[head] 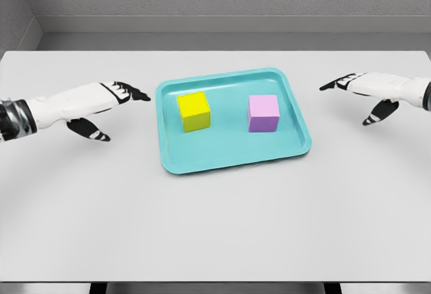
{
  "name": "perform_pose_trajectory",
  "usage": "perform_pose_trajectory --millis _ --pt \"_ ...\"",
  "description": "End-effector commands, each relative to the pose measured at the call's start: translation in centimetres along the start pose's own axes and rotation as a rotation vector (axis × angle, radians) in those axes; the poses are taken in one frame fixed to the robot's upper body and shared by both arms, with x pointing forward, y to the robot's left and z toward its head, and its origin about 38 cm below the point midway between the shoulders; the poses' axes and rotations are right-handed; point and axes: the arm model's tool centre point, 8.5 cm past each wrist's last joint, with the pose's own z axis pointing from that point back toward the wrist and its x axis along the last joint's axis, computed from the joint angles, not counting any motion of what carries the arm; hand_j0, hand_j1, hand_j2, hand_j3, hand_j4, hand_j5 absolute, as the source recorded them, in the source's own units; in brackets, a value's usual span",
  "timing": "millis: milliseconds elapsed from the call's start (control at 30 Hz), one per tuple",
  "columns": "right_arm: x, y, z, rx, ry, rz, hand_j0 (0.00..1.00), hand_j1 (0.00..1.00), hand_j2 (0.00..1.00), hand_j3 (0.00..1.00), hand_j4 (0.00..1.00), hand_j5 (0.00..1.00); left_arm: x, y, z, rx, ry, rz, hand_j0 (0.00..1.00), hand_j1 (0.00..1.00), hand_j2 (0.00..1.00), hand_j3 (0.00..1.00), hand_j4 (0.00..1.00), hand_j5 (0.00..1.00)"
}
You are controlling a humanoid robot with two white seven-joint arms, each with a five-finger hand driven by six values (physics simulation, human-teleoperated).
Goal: Push two cubes
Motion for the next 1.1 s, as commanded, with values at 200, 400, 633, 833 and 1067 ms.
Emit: perform_pose_trajectory --millis 200,400,633,833,1067 --pt "-1.1 -0.5 0.2 -0.027 0.032 -0.031 1.0 1.0 1.0 1.0 1.0 1.0 -1.2 0.2 -1.4 -0.041 0.065 -0.063 1.0 1.0 1.0 1.0 1.0 1.0" --pt "-1.7 -0.4 -0.2 0.017 0.105 -0.027 1.0 1.0 1.0 1.0 1.0 1.0 -1.6 -0.9 -3.5 -0.136 0.135 -0.177 0.82 0.82 0.82 0.82 0.82 0.82" --pt "2.1 -1.3 -3.8 0.154 -0.036 0.095 0.26 0.26 0.26 0.26 0.26 0.26 0.0 -1.6 -7.2 -0.085 0.073 -0.111 0.76 0.76 0.76 0.76 0.76 0.76" --pt "4.1 -1.9 -5.9 0.195 -0.083 0.143 0.16 0.16 0.16 0.16 0.16 0.16 -1.9 -1.8 -7.1 -0.101 0.113 -0.068 0.77 0.77 0.77 0.77 0.77 0.77" --pt "5.7 -2.0 -7.8 0.231 -0.107 0.198 0.13 0.13 0.13 0.13 0.13 0.13 -2.1 -1.9 -7.8 -0.099 0.112 -0.048 0.78 0.78 0.78 0.78 0.78 0.78"
